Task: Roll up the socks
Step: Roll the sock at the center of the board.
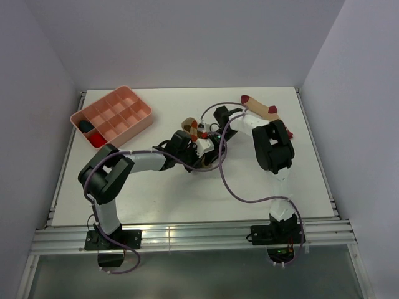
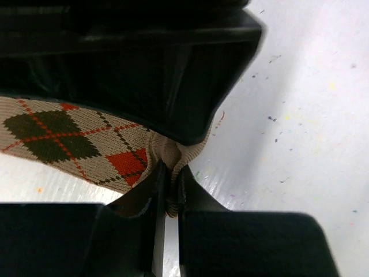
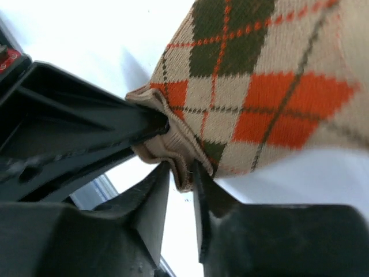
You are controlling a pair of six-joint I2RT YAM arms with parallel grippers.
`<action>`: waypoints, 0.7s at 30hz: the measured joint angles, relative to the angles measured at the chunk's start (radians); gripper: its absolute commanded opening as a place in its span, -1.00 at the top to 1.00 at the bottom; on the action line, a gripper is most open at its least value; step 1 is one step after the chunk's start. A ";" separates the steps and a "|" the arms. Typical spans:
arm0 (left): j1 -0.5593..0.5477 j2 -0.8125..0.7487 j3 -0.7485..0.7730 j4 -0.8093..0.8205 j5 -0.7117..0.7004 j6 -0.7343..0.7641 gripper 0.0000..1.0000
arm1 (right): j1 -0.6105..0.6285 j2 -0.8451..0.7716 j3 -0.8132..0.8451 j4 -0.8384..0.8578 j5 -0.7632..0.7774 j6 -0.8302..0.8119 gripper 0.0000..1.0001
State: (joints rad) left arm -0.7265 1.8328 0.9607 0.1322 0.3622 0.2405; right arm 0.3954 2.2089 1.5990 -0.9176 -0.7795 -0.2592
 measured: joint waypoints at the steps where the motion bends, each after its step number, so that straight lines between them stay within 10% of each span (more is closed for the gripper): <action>1: 0.007 0.010 0.018 -0.022 0.021 -0.006 0.99 | -0.001 -0.023 -0.021 0.024 0.013 0.014 0.27; 21: 0.125 0.183 0.287 -0.395 0.364 -0.187 0.99 | -0.076 -0.715 -0.784 0.817 0.343 0.399 -0.02</action>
State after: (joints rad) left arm -0.6018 2.0159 1.2476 -0.2626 0.7265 0.0536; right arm 0.3191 1.4937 0.8154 -0.1009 -0.4366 0.1402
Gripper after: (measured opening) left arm 0.132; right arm 0.498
